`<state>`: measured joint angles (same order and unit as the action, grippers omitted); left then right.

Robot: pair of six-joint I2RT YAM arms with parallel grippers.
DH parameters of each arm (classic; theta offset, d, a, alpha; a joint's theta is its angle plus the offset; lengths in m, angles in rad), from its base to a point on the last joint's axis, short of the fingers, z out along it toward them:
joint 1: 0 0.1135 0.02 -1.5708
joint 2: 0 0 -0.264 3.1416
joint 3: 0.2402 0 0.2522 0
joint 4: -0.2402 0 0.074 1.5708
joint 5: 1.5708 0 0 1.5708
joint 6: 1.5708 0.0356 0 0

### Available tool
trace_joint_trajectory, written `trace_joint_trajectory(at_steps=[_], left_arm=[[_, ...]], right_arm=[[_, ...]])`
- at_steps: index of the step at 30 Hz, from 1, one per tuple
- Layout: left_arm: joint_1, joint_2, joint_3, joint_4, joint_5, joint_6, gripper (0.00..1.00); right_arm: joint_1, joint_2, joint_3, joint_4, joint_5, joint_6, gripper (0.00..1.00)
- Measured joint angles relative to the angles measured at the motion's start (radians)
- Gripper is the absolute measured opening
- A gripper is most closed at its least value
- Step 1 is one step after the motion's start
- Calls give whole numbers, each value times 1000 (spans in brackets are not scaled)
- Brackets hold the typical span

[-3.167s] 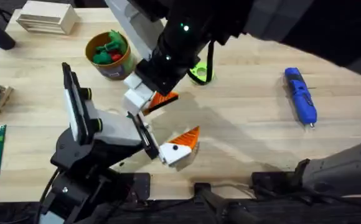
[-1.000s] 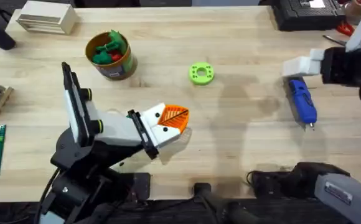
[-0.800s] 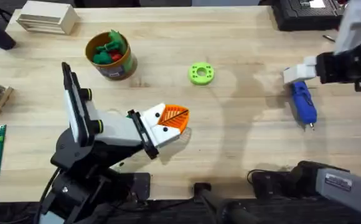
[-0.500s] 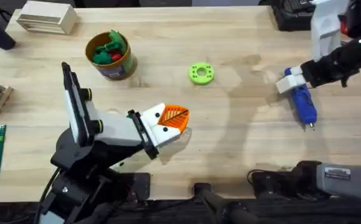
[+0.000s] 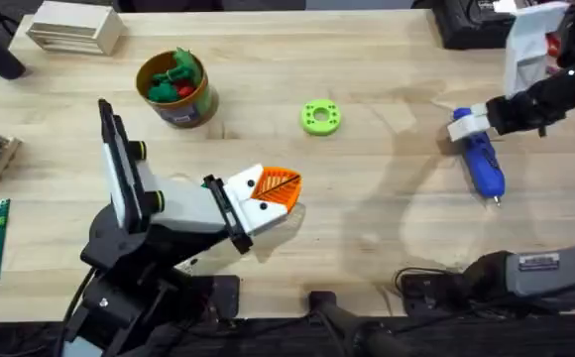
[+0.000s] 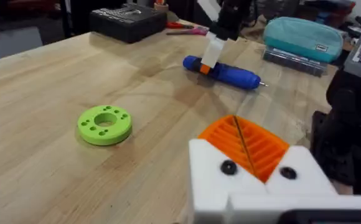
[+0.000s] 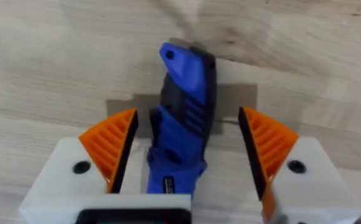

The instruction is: Pick up the gripper from the table and insert it into the empty holder that is missing its gripper. Then pick up a screw, insert it into the mounting hole, and use the screwdriver to tighten it. Finally, clean up the table by picking up the vegetable and placing it into the bucket.

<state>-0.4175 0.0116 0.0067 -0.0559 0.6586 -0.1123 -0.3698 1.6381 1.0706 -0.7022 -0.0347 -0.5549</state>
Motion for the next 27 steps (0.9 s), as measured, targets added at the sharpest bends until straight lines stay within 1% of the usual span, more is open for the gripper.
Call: trace_joint_trajectory(at_steps=[1,5,7,8,10,12,14,15,16,20,22,23,27], left_arm=[[0,0,0,0,0,0,5],[0,0,0,0,0,0,5],[0,0,0,0,0,0,5],[0,0,0,0,0,0,5],[0,0,0,0,0,0,5],[0,0,0,0,0,0,5],[0,0,0,0,0,0,5],[0,0,0,0,0,0,5],[0,0,0,0,0,0,5],[0,0,0,0,0,0,5],[0,0,0,0,0,0,5],[0,0,0,0,0,0,5],[0,0,0,0,0,0,5]], right_arm=[[0,41,0,4,-18,0,944],[0,74,0,19,-31,0,935],[0,74,0,28,-34,0,894],[-1,74,0,36,-38,-1,833],[-1,76,0,55,-48,-4,667],[-1,78,0,60,-54,-4,440],[-1,78,0,60,-61,-8,173],[-1,78,0,57,-62,-9,60],[-1,78,0,52,-67,-6,29],[0,64,0,11,-72,-7,31],[0,35,0,-9,-72,-2,31],[-1,-49,0,-5,-72,9,31],[-9,-222,0,-10,-73,44,31]])
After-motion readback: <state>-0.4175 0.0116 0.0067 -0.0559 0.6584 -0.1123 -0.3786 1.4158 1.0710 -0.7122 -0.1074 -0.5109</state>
